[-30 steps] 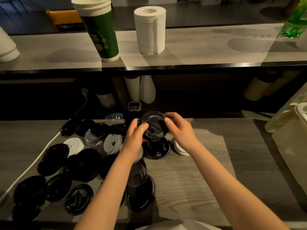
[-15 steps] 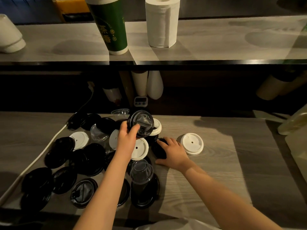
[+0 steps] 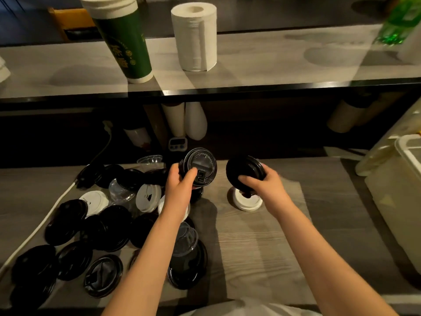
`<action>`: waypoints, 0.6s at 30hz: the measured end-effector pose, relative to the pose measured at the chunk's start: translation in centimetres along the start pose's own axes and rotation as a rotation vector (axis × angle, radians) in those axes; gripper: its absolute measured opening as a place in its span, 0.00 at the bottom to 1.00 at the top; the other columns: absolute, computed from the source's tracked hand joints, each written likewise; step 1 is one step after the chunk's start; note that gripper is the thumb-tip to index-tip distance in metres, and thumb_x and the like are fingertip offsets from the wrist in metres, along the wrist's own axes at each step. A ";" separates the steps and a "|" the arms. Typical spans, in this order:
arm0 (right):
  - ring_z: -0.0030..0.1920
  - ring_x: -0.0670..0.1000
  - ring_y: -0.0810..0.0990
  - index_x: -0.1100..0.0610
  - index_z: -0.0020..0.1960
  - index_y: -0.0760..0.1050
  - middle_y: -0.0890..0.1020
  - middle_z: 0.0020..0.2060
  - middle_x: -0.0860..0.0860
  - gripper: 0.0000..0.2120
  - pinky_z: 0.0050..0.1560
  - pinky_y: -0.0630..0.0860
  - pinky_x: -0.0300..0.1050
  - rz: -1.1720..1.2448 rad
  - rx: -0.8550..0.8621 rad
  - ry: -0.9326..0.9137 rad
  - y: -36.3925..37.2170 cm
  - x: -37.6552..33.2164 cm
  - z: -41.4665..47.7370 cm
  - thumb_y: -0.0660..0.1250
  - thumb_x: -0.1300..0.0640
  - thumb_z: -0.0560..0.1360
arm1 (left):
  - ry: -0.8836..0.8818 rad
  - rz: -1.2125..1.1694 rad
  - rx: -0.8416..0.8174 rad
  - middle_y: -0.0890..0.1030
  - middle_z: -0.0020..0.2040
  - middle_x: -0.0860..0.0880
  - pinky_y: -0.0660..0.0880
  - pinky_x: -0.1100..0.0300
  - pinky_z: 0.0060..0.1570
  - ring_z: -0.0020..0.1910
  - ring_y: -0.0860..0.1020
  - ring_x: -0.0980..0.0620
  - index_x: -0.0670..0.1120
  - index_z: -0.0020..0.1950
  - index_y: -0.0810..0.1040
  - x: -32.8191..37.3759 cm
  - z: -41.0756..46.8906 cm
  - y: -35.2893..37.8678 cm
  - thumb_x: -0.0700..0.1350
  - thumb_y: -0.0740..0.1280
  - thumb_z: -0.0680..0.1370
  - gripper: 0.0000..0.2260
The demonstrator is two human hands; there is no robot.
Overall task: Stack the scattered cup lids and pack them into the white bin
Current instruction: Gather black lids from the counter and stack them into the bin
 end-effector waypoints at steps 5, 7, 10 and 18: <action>0.46 0.50 0.81 0.49 0.50 0.74 0.80 0.47 0.50 0.14 0.34 0.79 0.43 0.007 0.149 -0.072 -6.2 -2.5 -1.9 0.73 0.61 0.70 | 0.043 0.005 -0.045 0.78 0.55 0.50 0.76 0.55 0.55 0.54 0.78 0.53 0.51 0.60 0.69 0.8 -0.8 4.1 0.41 0.66 0.77 0.13; 0.45 0.48 0.81 0.48 0.51 0.73 0.80 0.47 0.48 0.14 0.32 0.78 0.41 -0.026 0.212 -0.093 -9.1 -3.0 -2.8 0.73 0.60 0.70 | 0.070 -0.001 -0.066 0.78 0.54 0.49 0.75 0.59 0.53 0.52 0.78 0.55 0.51 0.60 0.68 1.5 -1.4 6.4 0.39 0.66 0.77 0.15; 0.43 0.45 0.80 0.50 0.56 0.70 0.78 0.47 0.44 0.15 0.28 0.75 0.35 -0.069 0.313 -0.133 -14.1 -4.3 -4.2 0.71 0.58 0.73 | 0.076 0.011 -0.155 0.79 0.52 0.50 0.75 0.61 0.51 0.51 0.78 0.57 0.53 0.59 0.69 1.9 -2.6 10.9 0.40 0.66 0.77 0.14; 0.48 0.43 0.80 0.44 0.58 0.73 0.81 0.50 0.45 0.16 0.34 0.74 0.31 -0.078 0.391 -0.206 -27.7 -7.3 -7.5 0.69 0.59 0.74 | 0.104 0.074 -0.315 0.78 0.59 0.48 0.75 0.49 0.61 0.59 0.77 0.51 0.49 0.65 0.70 2.8 -7.1 24.0 0.40 0.66 0.77 0.17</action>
Point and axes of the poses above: each hand's wrist, its own z-axis towards the middle knuckle, its own y-axis out of the palm, x = y × z, the point moved 9 cm from there along z, towards the middle knuckle
